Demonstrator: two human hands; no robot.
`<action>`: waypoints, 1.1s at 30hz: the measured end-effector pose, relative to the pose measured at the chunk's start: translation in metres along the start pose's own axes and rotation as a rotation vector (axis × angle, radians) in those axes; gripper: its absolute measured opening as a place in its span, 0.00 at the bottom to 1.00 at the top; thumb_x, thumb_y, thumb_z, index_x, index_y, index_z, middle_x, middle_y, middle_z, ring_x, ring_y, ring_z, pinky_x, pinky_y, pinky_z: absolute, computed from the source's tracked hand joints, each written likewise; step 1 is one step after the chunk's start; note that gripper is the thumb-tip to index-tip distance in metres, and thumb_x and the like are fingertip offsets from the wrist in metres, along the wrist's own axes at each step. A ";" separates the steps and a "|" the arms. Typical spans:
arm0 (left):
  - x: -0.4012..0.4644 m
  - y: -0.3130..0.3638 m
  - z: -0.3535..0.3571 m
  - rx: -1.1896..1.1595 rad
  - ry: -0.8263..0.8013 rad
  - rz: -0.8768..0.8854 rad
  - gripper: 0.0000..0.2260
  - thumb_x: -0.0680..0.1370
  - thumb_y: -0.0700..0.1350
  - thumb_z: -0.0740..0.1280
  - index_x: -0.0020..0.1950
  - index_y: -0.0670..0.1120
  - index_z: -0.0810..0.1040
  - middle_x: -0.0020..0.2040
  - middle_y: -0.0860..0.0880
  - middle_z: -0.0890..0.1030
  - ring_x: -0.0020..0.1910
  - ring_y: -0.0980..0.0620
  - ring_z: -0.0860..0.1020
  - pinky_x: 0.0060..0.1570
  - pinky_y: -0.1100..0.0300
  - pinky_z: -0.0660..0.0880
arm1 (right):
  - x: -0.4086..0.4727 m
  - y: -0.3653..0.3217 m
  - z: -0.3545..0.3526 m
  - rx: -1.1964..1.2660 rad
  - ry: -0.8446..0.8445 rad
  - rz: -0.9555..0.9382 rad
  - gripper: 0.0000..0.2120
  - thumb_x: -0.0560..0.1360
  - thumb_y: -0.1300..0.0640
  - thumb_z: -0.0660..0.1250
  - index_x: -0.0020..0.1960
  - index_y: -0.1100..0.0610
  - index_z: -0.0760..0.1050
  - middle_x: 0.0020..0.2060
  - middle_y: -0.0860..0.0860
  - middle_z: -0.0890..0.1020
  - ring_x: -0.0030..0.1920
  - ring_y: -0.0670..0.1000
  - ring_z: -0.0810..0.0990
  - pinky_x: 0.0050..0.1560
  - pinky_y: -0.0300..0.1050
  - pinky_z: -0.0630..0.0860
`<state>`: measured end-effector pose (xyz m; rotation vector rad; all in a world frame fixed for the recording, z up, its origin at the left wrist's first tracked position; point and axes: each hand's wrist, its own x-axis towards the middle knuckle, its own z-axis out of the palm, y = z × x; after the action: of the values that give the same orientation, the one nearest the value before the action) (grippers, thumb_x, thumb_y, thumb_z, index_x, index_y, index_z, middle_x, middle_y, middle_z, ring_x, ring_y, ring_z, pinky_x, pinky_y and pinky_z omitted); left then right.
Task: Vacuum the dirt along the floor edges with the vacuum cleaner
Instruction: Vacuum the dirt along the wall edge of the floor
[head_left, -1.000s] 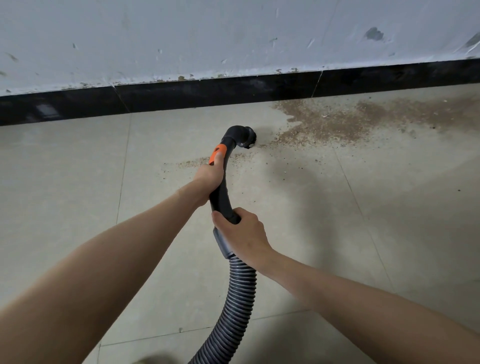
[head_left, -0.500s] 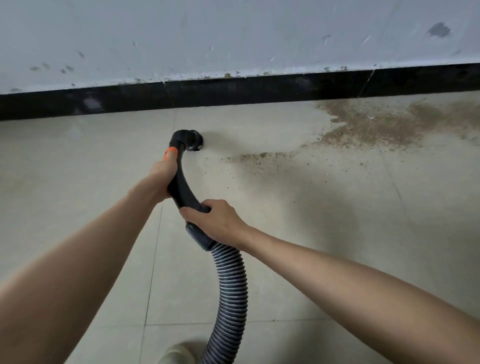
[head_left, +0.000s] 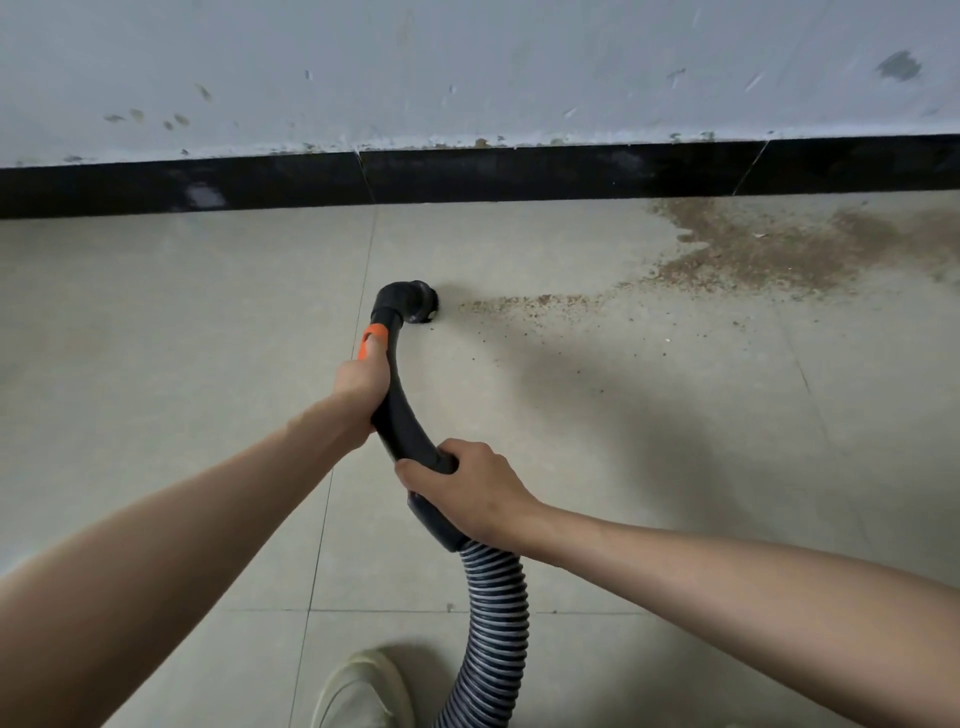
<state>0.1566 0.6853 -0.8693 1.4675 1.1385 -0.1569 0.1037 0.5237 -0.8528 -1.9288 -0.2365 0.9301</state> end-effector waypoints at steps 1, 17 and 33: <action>-0.002 0.000 0.002 0.001 -0.013 0.000 0.32 0.78 0.65 0.56 0.65 0.37 0.69 0.49 0.41 0.75 0.47 0.41 0.76 0.52 0.49 0.76 | -0.003 0.000 -0.001 0.003 0.009 0.007 0.15 0.70 0.39 0.65 0.38 0.52 0.72 0.35 0.47 0.80 0.35 0.49 0.78 0.38 0.43 0.73; -0.028 0.006 0.066 0.150 -0.154 0.034 0.29 0.77 0.65 0.55 0.56 0.39 0.70 0.47 0.42 0.75 0.44 0.42 0.75 0.53 0.49 0.76 | -0.033 0.026 -0.029 0.089 0.167 0.080 0.16 0.71 0.40 0.65 0.36 0.51 0.69 0.29 0.45 0.73 0.29 0.47 0.71 0.33 0.40 0.68; -0.040 0.017 0.152 0.310 -0.262 0.110 0.31 0.77 0.67 0.53 0.55 0.39 0.71 0.46 0.42 0.76 0.44 0.42 0.76 0.57 0.48 0.76 | -0.044 0.063 -0.078 0.174 0.322 0.110 0.15 0.71 0.40 0.65 0.37 0.51 0.70 0.28 0.45 0.72 0.28 0.47 0.71 0.33 0.41 0.68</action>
<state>0.2241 0.5421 -0.8731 1.7205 0.8435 -0.4519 0.1143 0.4154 -0.8619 -1.9095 0.1355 0.6721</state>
